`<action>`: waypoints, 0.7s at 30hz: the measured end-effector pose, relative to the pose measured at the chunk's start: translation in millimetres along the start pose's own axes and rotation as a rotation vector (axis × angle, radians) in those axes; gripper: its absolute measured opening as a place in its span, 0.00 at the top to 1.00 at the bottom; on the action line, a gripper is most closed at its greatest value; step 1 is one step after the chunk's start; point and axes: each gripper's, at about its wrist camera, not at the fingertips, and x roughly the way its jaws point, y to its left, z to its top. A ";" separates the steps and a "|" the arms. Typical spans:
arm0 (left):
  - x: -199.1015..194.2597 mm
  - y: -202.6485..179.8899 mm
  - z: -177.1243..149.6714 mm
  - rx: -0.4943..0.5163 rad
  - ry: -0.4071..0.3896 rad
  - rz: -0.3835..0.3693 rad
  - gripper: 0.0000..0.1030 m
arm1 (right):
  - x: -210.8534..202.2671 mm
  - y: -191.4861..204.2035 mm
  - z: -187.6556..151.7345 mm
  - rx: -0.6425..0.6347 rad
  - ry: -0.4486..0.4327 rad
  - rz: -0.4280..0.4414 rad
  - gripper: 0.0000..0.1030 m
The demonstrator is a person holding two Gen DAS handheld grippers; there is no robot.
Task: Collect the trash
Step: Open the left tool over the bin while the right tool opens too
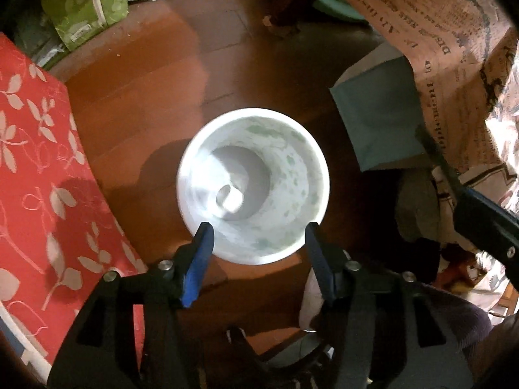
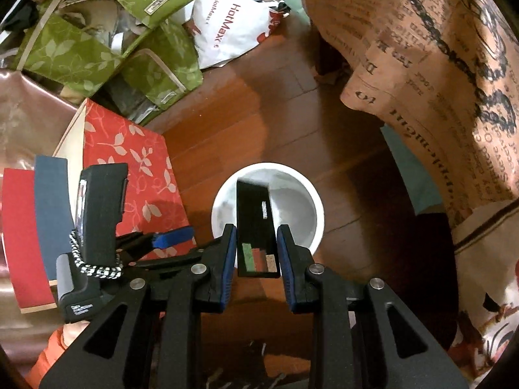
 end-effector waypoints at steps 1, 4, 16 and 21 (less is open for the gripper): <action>-3.1 1.4 -0.6 -0.001 -0.006 0.008 0.44 | -1.7 0.8 -0.5 -0.001 -0.007 0.008 0.77; -14.3 7.4 -3.8 -0.005 -0.024 0.023 0.44 | -5.6 4.0 -0.7 -0.013 -0.015 0.019 0.74; -88.6 -14.7 -21.7 0.101 -0.195 0.109 0.44 | -32.8 9.1 -4.6 -0.031 -0.077 -0.065 0.67; -123.0 -35.8 -26.9 0.141 -0.281 0.104 0.44 | -63.7 11.9 -12.1 -0.063 -0.143 -0.102 0.67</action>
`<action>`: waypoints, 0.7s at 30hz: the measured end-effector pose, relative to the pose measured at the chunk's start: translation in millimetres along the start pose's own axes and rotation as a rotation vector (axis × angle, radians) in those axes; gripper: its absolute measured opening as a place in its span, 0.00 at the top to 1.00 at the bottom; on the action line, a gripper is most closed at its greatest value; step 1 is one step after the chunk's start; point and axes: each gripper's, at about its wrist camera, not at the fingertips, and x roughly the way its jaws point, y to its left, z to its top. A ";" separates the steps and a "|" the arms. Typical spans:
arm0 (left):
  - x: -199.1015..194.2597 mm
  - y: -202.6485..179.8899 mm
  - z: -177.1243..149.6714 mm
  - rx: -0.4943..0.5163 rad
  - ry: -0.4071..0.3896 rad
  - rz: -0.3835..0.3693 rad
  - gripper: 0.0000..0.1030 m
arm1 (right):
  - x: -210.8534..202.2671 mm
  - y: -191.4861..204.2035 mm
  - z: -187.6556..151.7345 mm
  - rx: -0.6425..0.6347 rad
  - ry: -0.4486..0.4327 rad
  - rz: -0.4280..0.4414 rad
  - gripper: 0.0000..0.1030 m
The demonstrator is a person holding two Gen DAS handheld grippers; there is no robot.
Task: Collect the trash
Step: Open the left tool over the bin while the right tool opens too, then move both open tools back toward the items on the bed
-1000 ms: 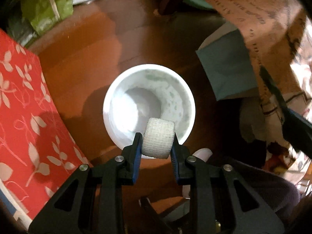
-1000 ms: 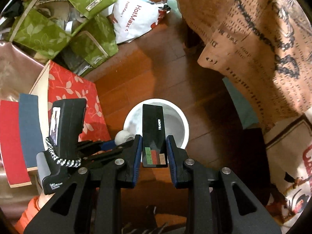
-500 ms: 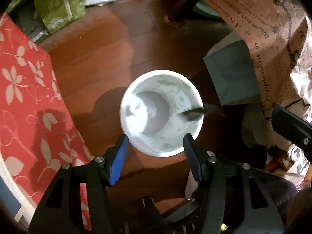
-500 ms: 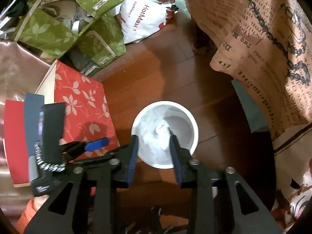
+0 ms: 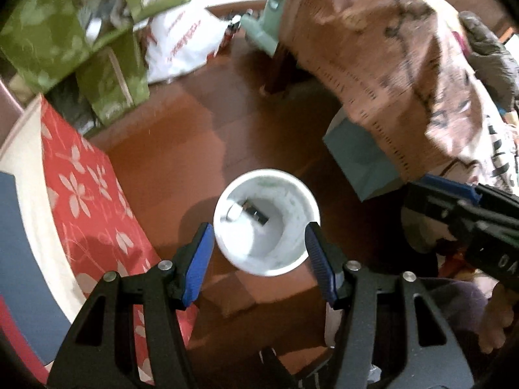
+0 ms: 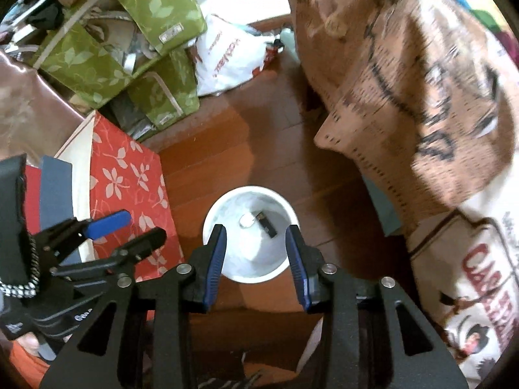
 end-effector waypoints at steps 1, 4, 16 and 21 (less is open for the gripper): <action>-6.0 -2.4 1.9 0.004 -0.014 -0.003 0.44 | -9.1 -0.1 -0.2 -0.003 -0.022 -0.006 0.67; -30.1 -11.4 8.5 0.017 -0.066 -0.011 0.44 | -30.5 -0.9 -0.9 -0.003 -0.074 -0.014 0.67; -138.2 -60.3 9.0 0.077 -0.313 -0.006 0.44 | -137.0 -11.8 -16.6 0.020 -0.328 -0.066 0.64; -173.8 -94.2 10.5 0.141 -0.395 -0.026 0.44 | -182.0 -31.2 -30.3 0.049 -0.435 -0.101 0.45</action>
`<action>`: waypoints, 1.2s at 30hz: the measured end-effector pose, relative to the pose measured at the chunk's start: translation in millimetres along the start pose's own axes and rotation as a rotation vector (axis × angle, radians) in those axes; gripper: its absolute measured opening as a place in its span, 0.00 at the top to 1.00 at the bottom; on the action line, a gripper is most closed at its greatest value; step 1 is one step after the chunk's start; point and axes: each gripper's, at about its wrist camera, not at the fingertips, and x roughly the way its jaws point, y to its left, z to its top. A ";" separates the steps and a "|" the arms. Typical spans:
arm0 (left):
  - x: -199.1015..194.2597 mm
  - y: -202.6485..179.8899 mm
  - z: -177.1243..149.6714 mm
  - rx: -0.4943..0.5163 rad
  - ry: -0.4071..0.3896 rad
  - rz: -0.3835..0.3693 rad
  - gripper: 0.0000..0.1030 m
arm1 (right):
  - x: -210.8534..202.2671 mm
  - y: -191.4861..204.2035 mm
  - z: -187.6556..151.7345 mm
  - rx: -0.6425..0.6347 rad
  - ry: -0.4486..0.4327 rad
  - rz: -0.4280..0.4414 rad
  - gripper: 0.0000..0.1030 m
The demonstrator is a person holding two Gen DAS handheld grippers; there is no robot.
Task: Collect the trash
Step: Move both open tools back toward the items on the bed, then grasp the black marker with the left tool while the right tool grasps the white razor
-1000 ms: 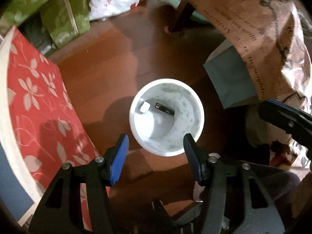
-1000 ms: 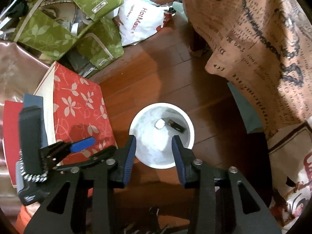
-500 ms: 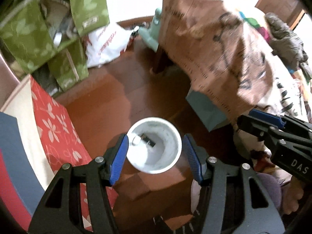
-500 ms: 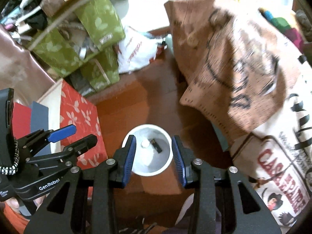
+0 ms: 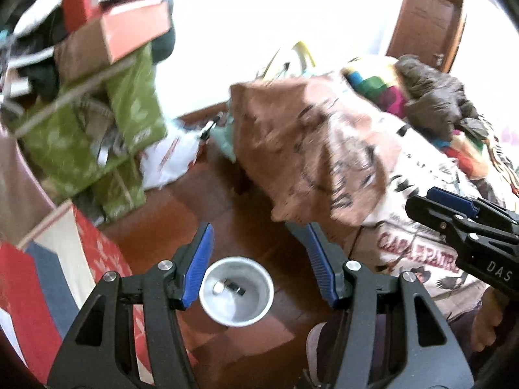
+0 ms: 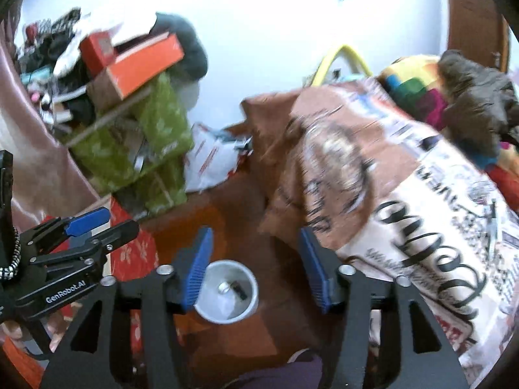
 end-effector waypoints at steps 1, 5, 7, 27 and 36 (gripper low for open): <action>-4.7 -6.5 4.2 0.010 -0.015 -0.007 0.44 | -8.8 -7.2 0.9 0.011 -0.022 -0.014 0.43; -20.4 -40.6 22.5 0.053 -0.069 -0.063 0.39 | -38.0 -36.0 1.1 0.050 -0.090 -0.084 0.34; -24.4 -58.0 27.9 0.079 -0.088 -0.084 0.39 | -52.5 -54.8 0.0 0.069 -0.123 -0.127 0.34; 32.0 -269.0 56.4 0.341 -0.071 -0.341 0.34 | -121.1 -258.5 -35.7 0.324 -0.209 -0.508 0.34; 84.1 -334.0 61.3 0.388 0.015 -0.398 0.34 | -102.9 -321.8 -42.6 0.355 -0.132 -0.536 0.34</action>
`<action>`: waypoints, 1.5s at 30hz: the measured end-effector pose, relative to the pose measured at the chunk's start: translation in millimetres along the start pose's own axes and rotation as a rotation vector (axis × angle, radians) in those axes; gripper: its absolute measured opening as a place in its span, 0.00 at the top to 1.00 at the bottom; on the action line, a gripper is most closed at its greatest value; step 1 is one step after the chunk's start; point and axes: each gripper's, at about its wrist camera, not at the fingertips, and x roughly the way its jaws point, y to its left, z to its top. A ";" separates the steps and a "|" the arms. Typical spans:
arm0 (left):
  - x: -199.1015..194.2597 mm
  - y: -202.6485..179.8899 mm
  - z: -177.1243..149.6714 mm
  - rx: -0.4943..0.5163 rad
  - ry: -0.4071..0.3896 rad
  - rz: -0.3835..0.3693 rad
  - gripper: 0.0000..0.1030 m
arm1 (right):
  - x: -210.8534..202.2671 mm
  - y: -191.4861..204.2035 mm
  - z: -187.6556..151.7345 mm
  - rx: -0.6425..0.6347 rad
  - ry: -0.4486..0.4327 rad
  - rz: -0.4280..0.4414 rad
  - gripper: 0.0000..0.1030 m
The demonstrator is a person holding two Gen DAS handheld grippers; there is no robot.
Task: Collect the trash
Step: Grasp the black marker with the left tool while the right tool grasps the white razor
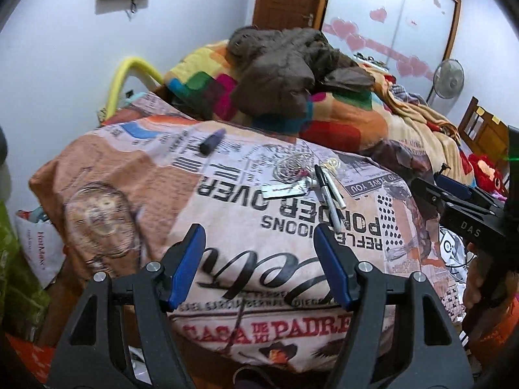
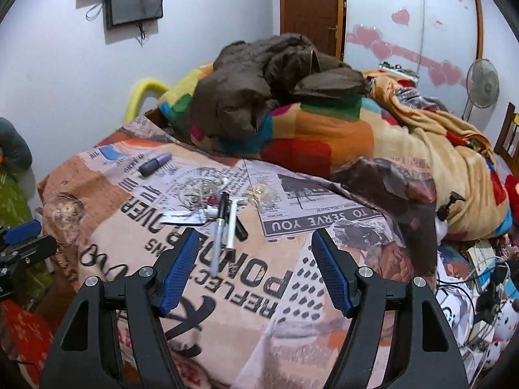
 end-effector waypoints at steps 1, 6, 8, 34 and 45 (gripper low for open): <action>9.1 -3.2 2.1 0.004 0.009 -0.004 0.34 | 9.2 -3.4 1.2 0.004 0.015 0.012 0.34; 42.7 -13.2 8.9 0.020 0.020 0.014 0.34 | 52.9 -14.5 3.5 0.040 0.103 0.071 0.42; 57.0 -13.8 11.6 0.018 0.029 0.014 0.34 | 68.2 -15.0 4.2 0.036 0.133 0.091 0.48; 152.6 -33.6 8.1 0.016 0.147 -0.050 0.34 | 154.2 4.5 8.1 0.008 0.264 0.234 0.86; 163.6 -62.6 14.1 0.030 0.181 -0.097 0.34 | 122.0 -19.3 0.0 0.009 0.240 0.236 0.87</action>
